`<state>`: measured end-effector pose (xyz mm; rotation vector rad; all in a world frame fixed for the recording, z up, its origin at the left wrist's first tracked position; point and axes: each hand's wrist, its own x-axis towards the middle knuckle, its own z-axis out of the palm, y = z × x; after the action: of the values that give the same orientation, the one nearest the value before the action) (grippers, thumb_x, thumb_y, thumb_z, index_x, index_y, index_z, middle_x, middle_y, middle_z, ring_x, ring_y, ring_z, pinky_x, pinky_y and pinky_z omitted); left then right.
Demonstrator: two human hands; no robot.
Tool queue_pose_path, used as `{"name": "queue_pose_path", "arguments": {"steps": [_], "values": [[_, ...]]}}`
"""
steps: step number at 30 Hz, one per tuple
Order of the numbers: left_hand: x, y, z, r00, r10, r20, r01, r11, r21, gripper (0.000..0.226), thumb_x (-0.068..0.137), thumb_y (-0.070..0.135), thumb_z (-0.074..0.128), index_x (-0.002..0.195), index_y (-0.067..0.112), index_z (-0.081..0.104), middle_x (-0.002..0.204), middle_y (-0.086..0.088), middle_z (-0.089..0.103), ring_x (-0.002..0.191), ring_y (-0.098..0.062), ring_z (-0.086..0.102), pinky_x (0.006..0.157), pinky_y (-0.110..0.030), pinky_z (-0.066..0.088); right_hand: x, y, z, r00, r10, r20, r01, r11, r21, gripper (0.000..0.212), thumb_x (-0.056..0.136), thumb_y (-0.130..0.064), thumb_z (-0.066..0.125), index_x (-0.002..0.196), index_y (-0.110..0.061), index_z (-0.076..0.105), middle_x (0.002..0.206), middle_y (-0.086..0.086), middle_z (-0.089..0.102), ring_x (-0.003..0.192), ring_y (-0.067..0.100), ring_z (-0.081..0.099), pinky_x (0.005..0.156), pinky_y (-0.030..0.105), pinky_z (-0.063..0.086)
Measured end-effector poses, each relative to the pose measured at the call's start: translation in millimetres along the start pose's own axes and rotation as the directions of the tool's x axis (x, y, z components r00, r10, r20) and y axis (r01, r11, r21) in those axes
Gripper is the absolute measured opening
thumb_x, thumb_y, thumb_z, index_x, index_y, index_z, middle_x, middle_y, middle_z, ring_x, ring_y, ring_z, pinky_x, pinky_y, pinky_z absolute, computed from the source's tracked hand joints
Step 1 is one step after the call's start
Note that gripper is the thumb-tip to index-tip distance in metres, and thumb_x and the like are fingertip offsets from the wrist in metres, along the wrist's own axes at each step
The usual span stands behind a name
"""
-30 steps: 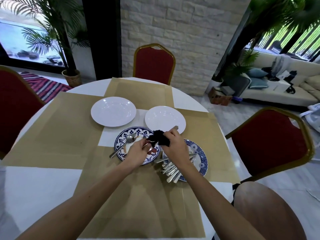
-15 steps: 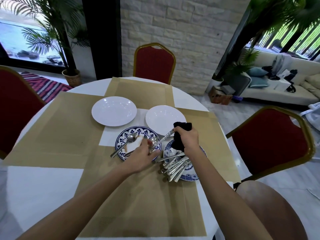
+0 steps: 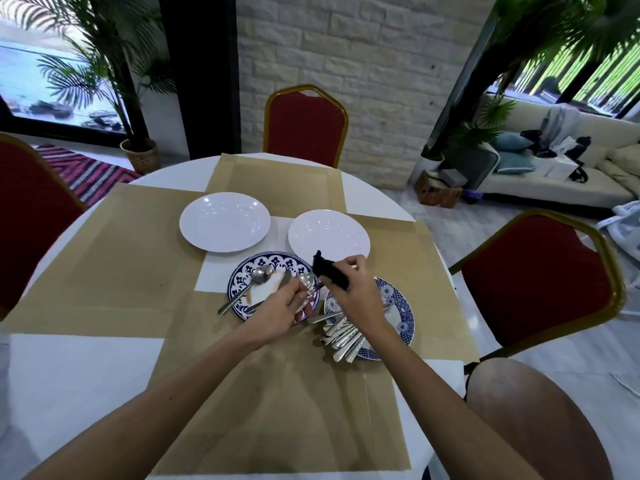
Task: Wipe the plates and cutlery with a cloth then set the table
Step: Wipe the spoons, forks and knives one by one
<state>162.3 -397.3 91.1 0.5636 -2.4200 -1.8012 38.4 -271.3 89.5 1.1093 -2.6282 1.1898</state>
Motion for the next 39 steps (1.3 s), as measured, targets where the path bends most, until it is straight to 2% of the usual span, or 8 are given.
{"name": "queue_pose_path", "arguments": {"steps": [4,11,19,23,26,28,34,39], "values": [[-5,1,1,0.999,0.007,0.052,-0.004,0.999,-0.05,0.016,0.102,0.021,0.039,0.095,0.01,0.048,0.064,0.019,0.061,0.063,-0.007,0.047,0.066,-0.026,0.041,16,13,-20,0.955,0.261,-0.138,-0.258,0.965,0.039,0.029,0.088,-0.035,0.068,0.109,-0.015,0.068,0.105,0.004,0.05,0.089,0.021,0.057,0.068,0.031,0.046],[-6,8,3,0.998,0.016,0.054,-0.016,1.0,0.005,0.017,0.103,0.02,0.037,0.095,0.01,0.049,0.064,0.015,0.059,0.06,-0.007,0.044,0.06,-0.02,0.038,-11,3,-7,1.0,0.007,0.009,-0.008,1.0,0.02,0.029,0.084,-0.032,0.073,0.106,-0.013,0.069,0.108,0.0,0.058,0.09,0.011,0.054,0.072,0.024,0.043],[-4,18,-12,0.986,-0.097,0.133,0.108,0.991,-0.083,0.017,0.101,0.018,0.044,0.096,0.006,0.054,0.082,0.001,0.07,0.052,0.001,0.052,0.045,-0.011,0.035,9,18,-44,0.873,0.456,0.173,-0.487,0.789,0.375,0.026,0.082,-0.025,0.075,0.105,-0.02,0.063,0.091,-0.001,0.068,0.083,0.023,0.066,0.075,0.037,0.056],[7,14,-25,0.929,-0.257,0.267,0.361,0.79,-0.495,0.026,0.083,0.04,0.062,0.099,0.019,0.063,0.099,0.003,0.072,0.074,-0.007,0.063,0.043,-0.014,0.033,2,22,-37,0.781,0.609,0.137,-0.547,0.56,0.623,0.023,0.08,-0.016,0.077,0.099,-0.018,0.065,0.09,0.009,0.067,0.075,0.026,0.063,0.074,0.042,0.056],[15,13,-16,0.953,-0.201,0.228,0.303,0.56,-0.771,0.022,0.082,0.031,0.063,0.098,0.016,0.065,0.101,0.001,0.07,0.085,-0.009,0.063,0.056,-0.017,0.048,-7,24,-28,0.688,0.718,0.101,-0.556,0.434,0.709,0.022,0.077,-0.02,0.08,0.092,-0.023,0.064,0.093,0.01,0.069,0.087,0.034,0.067,0.081,0.054,0.056],[21,20,0,0.962,-0.229,0.148,0.252,0.543,-0.801,0.012,0.089,0.018,0.06,0.098,0.013,0.065,0.091,0.0,0.067,0.081,-0.009,0.058,0.056,-0.014,0.047,-18,23,-20,0.661,0.745,0.091,-0.569,0.418,0.708,0.026,0.074,-0.026,0.081,0.093,-0.025,0.064,0.096,0.007,0.07,0.093,0.033,0.067,0.084,0.054,0.055],[42,24,48,0.949,-0.311,-0.059,0.198,0.727,-0.658,0.017,0.097,0.01,0.051,0.102,0.0,0.064,0.08,-0.003,0.064,0.059,-0.006,0.058,0.046,-0.013,0.045,-58,24,-16,0.713,0.694,0.103,-0.611,0.543,0.576,0.033,0.075,-0.033,0.079,0.102,-0.025,0.062,0.097,0.001,0.069,0.092,0.023,0.067,0.086,0.043,0.055],[59,7,65,0.976,-0.153,-0.152,0.151,0.988,-0.026,0.02,0.097,0.02,0.053,0.086,0.014,0.068,0.069,-0.002,0.065,0.056,-0.014,0.053,0.054,-0.03,0.047,-84,51,-33,0.679,0.733,0.023,-0.641,0.578,0.505,0.021,0.081,-0.037,0.073,0.096,-0.03,0.062,0.093,-0.003,0.069,0.087,0.02,0.067,0.082,0.041,0.057]]}}
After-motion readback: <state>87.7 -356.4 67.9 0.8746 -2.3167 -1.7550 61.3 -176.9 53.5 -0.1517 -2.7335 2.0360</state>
